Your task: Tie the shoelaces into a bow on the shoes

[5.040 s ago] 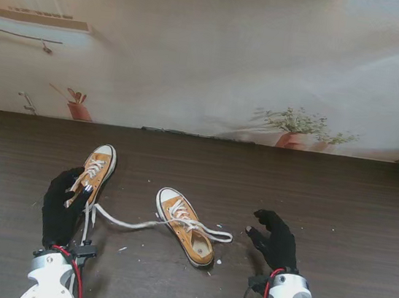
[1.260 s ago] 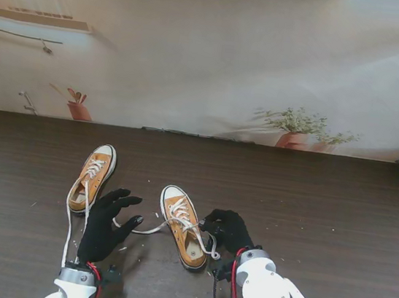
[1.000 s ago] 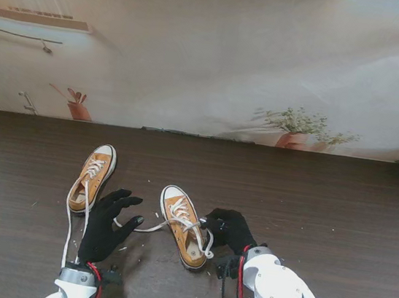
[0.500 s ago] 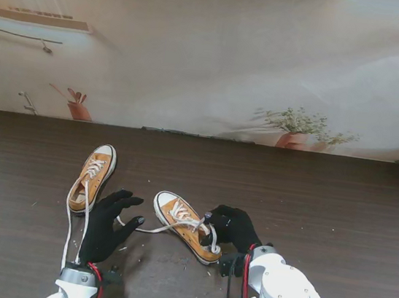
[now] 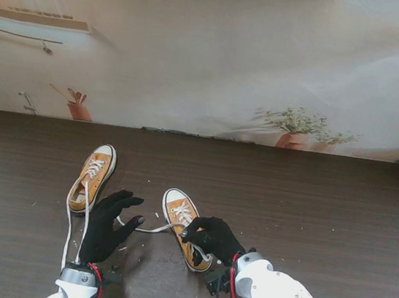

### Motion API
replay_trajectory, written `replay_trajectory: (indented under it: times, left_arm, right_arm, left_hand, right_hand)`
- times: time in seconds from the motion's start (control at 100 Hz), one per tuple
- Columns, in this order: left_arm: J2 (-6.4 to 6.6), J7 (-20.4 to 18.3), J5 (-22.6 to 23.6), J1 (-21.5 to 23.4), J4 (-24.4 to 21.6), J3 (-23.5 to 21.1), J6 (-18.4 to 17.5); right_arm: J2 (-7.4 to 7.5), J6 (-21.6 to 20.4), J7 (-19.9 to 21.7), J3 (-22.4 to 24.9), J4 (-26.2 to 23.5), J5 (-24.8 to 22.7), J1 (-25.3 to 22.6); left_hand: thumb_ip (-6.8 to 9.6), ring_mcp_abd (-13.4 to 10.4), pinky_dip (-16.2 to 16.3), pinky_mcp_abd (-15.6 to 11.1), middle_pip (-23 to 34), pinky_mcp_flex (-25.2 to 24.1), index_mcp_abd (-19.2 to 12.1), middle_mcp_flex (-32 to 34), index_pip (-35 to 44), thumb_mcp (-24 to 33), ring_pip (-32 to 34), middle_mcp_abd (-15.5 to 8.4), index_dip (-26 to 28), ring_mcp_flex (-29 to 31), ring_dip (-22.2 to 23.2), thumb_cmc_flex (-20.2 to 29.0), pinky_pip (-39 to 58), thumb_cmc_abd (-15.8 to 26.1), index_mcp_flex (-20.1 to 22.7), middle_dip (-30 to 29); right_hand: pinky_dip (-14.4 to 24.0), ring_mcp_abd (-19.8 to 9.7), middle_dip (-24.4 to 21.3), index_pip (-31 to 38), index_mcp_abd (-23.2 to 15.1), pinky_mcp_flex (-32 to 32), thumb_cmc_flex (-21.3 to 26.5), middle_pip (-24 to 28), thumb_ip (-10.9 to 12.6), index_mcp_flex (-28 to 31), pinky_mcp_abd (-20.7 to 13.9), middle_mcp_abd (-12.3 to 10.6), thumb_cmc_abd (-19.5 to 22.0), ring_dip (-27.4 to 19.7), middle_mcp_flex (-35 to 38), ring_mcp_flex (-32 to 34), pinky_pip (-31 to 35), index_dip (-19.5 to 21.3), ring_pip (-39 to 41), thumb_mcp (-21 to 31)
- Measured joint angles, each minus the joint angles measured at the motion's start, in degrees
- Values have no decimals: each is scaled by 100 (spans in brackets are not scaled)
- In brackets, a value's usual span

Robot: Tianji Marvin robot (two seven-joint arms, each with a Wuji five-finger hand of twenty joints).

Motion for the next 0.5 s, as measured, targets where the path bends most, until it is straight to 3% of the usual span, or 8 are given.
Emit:
replay_trajectory:
  times: [0.18, 0.29, 0.35, 0.42, 0.5]
  left_arm:
    - [-1, -2, 2, 30, -31, -24, -17]
    - [-2, -5, 2, 55, -54, -52, -22]
    - [-2, -8, 3, 66, -64, -66, -26]
    - [-2, -5, 7, 74, -71, -74, -26]
    - [-1, -1, 7, 78, -76, -75, -26]
  right_arm:
    - [-10, 11, -25, -169, 0, -30, 117]
    - [-22, -39, -93, -214, 37, -620, 204]
    - [-45, -41, -207, -174, 60, -710, 218]
    - [-72, -43, -257, -50, 74, -815, 200]
    - [-72, -156, -257, 126, 93, -1317, 135]
  left_hand:
    - [0, 2, -36, 0, 19, 1, 0, 2, 50, -52, 0, 0, 0, 1, 0, 0, -5, 0, 137, 0]
    - [0, 2, -40, 0, 19, 1, 0, 2, 50, -55, 0, 0, 0, 0, -1, 0, -9, 0, 137, 0]
    - [0, 2, -42, 0, 19, 1, 0, 23, 50, -56, 0, 0, 0, 1, -1, 0, -10, 0, 138, 0]
    - [0, 2, -43, 0, 19, 1, 0, 27, 50, -56, 0, 0, 0, 19, -1, 0, -16, 0, 138, 0]
    - [0, 3, -44, 0, 19, 5, 0, 56, 50, -56, 2, 0, 0, 148, -1, 0, -23, 0, 139, 0]
  right_hand:
    - [-86, 0, 10, 0, 15, 40, 1, 128, 0, 23, -15, -1, -16, 6, 0, 28, 108, -2, 160, 45]
    - [-123, -52, 357, 0, 14, 100, 1, 700, 0, 60, 189, -5, -61, 453, 0, 40, 305, -8, 1248, 53]
    - [-124, -69, 582, 0, 14, 88, 1, 1007, 0, 63, 269, -5, -67, 681, 0, 43, 318, -59, 1727, 109]
    - [-125, -79, 766, 0, 12, 12, 1, 1263, 0, 124, 321, -5, -117, 792, 0, 46, 318, -70, 1935, 108]
    - [-59, -84, 914, -39, 10, 115, 1, 1449, 0, 200, 391, -5, -132, 794, 0, 47, 569, -130, 1940, 110]
